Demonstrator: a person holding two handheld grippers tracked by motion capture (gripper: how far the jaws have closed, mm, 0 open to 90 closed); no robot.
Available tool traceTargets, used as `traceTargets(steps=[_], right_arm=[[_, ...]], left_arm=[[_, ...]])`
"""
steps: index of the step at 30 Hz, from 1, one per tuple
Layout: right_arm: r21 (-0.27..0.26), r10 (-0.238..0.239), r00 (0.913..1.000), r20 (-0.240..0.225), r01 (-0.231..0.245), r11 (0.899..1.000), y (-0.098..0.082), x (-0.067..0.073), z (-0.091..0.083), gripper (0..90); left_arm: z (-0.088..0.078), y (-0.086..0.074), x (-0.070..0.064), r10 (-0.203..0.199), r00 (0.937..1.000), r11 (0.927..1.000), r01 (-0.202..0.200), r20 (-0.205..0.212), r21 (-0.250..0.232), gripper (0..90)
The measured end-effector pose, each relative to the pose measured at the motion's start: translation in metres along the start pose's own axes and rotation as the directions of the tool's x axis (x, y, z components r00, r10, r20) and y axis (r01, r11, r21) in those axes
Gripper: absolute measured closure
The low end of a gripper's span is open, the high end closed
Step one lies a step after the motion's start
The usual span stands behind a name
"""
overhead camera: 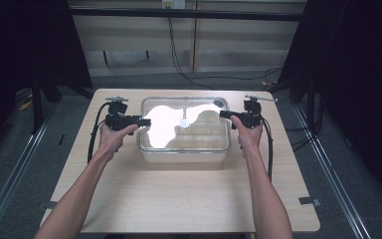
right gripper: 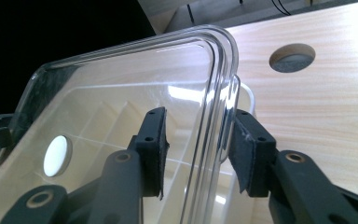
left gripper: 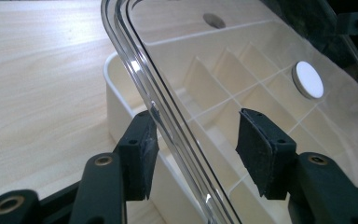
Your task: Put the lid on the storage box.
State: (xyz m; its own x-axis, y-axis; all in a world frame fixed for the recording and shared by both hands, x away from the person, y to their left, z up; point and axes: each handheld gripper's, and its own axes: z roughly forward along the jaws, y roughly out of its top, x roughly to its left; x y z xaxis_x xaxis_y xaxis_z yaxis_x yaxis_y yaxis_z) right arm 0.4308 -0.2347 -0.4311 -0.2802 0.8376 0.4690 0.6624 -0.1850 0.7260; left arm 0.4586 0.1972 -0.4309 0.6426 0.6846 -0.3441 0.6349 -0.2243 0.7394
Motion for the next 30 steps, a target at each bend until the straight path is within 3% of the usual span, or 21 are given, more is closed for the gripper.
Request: traceTargets(steps=[19, 23, 30], right_arm=[[0.027, -0.025, 0.9970, 0.074, 0.023, 0.999, -0.009, -0.001, 0.014, 52.1], [0.033, -0.052, 0.9898, 0.132, 0.048, 0.998, -0.012, 0.002, 0.016, 51.7], [0.037, -0.028, 0.9928, 0.117, 0.024, 0.999, -0.014, -0.002, 0.018, 51.7]], left_arm=[[0.010, -0.006, 0.007, -0.030, 0.9995, 0.9986, 0.030, -0.004, 0.043, 45.4], [0.012, -0.008, 0.007, -0.036, 0.9993, 0.9983, 0.036, -0.013, 0.046, 44.9], [0.013, -0.010, 0.008, -0.048, 0.9988, 0.9983, 0.048, -0.006, 0.031, 44.9]])
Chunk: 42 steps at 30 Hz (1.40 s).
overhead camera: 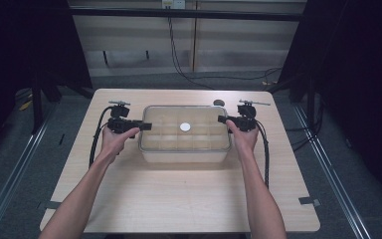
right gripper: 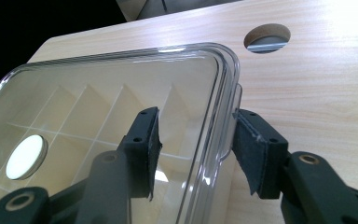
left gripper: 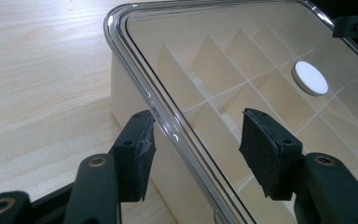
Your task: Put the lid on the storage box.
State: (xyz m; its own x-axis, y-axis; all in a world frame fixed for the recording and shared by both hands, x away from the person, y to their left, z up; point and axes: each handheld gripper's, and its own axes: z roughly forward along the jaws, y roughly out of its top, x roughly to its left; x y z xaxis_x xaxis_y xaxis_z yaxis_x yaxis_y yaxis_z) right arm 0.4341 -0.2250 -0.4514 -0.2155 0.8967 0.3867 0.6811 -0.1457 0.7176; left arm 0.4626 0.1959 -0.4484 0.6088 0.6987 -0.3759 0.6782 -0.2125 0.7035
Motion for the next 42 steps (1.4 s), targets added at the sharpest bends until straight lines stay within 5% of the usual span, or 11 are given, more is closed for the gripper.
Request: traceTargets(steps=[9, 11, 13, 17, 22, 31, 42], right_arm=[[-0.001, -0.041, 0.9987, 0.031, 0.041, 0.999, 0.001, 0.002, 0.000, 45.4], [-0.003, -0.023, 0.9994, 0.026, 0.023, 1.000, 0.001, 0.000, -0.003, 43.3], [-0.016, 0.027, 0.9993, -0.026, -0.028, 0.999, -0.002, -0.005, -0.008, 42.5], [-0.023, 0.016, 0.9995, -0.027, -0.017, 1.000, -0.003, -0.005, -0.015, 41.8], [-0.032, -0.025, 0.9983, -0.052, 0.023, 0.999, -0.002, -0.004, -0.028, 46.1], [-0.046, -0.115, 0.9880, -0.104, 0.110, 0.993, -0.008, 0.009, -0.048, 47.3], [-0.077, -0.159, 0.9779, -0.136, 0.149, 0.986, -0.022, 0.017, -0.075, 45.8]], left_arm=[[-0.002, -0.002, -0.001, 0.008, 0.9999, 1.0000, -0.008, -0.015, -0.004, 40.2], [-0.005, -0.004, -0.001, 0.001, 1.0000, 0.9998, -0.001, 0.002, -0.019, 38.9], [-0.007, -0.006, -0.001, 0.008, 1.0000, 0.9997, -0.008, -0.004, -0.021, 38.9], [-0.012, -0.007, 0.000, 0.001, 1.0000, 0.9993, -0.001, 0.000, -0.037, 41.1], [-0.019, -0.006, -0.009, 0.062, 0.9980, 0.9976, -0.063, -0.010, -0.030, 45.6], [-0.033, -0.014, -0.022, 0.108, 0.9941, 0.9929, -0.108, 0.006, -0.052, 52.0], [-0.054, -0.029, -0.028, 0.088, 0.9951, 0.9920, -0.083, 0.046, -0.095, 44.4]])
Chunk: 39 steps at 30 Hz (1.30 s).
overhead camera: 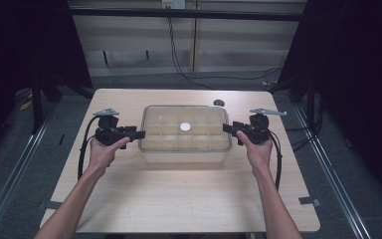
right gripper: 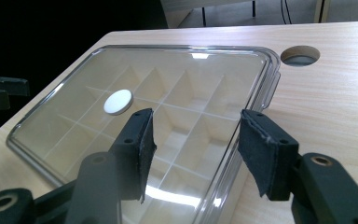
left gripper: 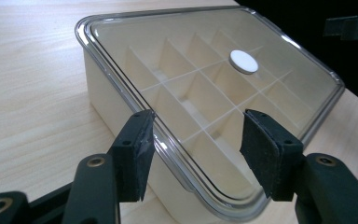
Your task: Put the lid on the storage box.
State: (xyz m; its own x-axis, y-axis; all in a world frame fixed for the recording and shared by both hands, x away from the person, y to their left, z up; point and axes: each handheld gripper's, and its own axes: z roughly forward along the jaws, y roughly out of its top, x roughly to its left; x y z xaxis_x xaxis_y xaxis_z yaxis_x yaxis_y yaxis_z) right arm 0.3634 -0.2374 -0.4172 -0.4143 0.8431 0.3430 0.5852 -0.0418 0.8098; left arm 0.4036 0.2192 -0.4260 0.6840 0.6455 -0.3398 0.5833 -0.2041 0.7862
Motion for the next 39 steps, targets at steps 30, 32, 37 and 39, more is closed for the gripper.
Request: traceTargets(steps=[30, 32, 37, 39], right_arm=[[0.010, -0.039, 0.9993, 0.000, 0.039, 0.999, -0.047, 0.022, -0.061, 31.7], [0.008, -0.044, 0.9990, 0.000, 0.044, 0.999, -0.050, 0.024, -0.064, 31.9], [0.013, -0.053, 0.9986, 0.009, 0.053, 0.999, -0.059, 0.029, -0.072, 32.7], [0.008, -0.053, 0.9985, 0.012, 0.052, 0.999, -0.064, 0.031, -0.076, 32.7]], left_arm=[[-0.063, -0.054, -0.024, 0.060, 0.9955, 0.9978, -0.061, -0.074, -0.024, 42.6], [-0.065, -0.060, -0.026, 0.059, 0.9950, 0.9981, -0.061, -0.080, -0.014, 41.7], [-0.072, -0.076, -0.028, 0.068, 0.9925, 0.9977, -0.066, -0.102, 0.017, 38.9], [-0.074, -0.082, -0.030, 0.070, 0.9920, 0.9974, -0.068, -0.105, 0.024, 37.4]])
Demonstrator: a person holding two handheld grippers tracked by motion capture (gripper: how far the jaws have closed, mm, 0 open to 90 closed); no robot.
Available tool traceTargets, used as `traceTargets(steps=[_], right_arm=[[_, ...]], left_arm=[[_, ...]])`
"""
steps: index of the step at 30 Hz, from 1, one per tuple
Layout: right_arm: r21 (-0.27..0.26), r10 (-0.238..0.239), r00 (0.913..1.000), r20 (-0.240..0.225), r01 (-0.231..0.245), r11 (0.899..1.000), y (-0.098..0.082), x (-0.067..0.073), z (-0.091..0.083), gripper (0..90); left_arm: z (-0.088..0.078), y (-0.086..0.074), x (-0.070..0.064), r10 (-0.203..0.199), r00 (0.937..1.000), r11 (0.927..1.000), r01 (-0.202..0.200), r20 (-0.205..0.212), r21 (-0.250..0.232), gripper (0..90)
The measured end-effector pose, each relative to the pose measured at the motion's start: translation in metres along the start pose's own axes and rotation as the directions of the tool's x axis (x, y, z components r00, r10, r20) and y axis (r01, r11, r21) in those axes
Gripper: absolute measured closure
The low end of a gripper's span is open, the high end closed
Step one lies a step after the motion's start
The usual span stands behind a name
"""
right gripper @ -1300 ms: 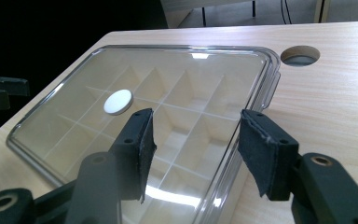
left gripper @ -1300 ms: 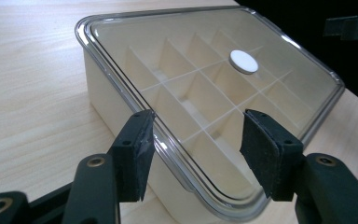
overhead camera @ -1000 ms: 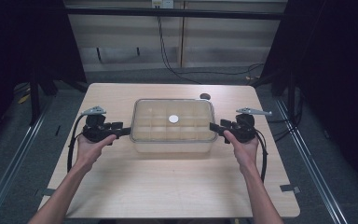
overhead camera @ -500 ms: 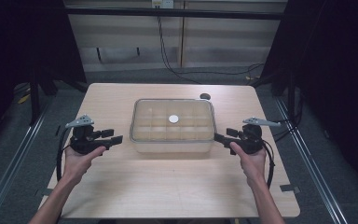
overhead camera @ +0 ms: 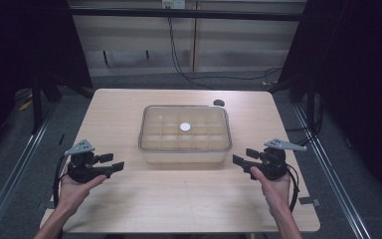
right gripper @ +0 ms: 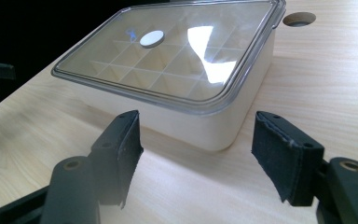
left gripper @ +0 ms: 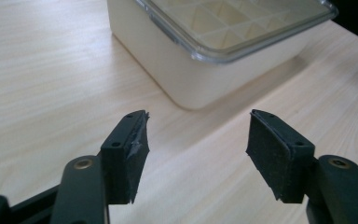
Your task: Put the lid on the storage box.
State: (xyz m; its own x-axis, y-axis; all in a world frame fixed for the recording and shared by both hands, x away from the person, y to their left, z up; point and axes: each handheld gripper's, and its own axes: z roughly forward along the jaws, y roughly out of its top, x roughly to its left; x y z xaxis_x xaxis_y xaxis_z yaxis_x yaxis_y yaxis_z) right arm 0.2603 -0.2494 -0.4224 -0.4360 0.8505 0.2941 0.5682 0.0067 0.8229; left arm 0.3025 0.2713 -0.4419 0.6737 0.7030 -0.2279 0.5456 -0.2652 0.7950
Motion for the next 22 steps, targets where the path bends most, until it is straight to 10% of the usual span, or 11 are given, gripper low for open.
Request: traceTargets(steps=[16, 22], right_arm=[[0.034, 0.028, 0.9995, 0.012, -0.028, 0.999, -0.049, 0.010, -0.024, 32.2], [0.022, 0.035, 0.9986, 0.039, -0.036, 0.999, -0.067, 0.010, -0.033, 30.1]], left_arm=[[-0.023, -0.051, -0.018, -0.054, 0.9986, 0.9980, 0.054, -0.005, 0.033, 32.0], [-0.024, -0.057, -0.022, 0.010, 0.9998, 0.9978, -0.009, -0.018, 0.065, 30.8]])
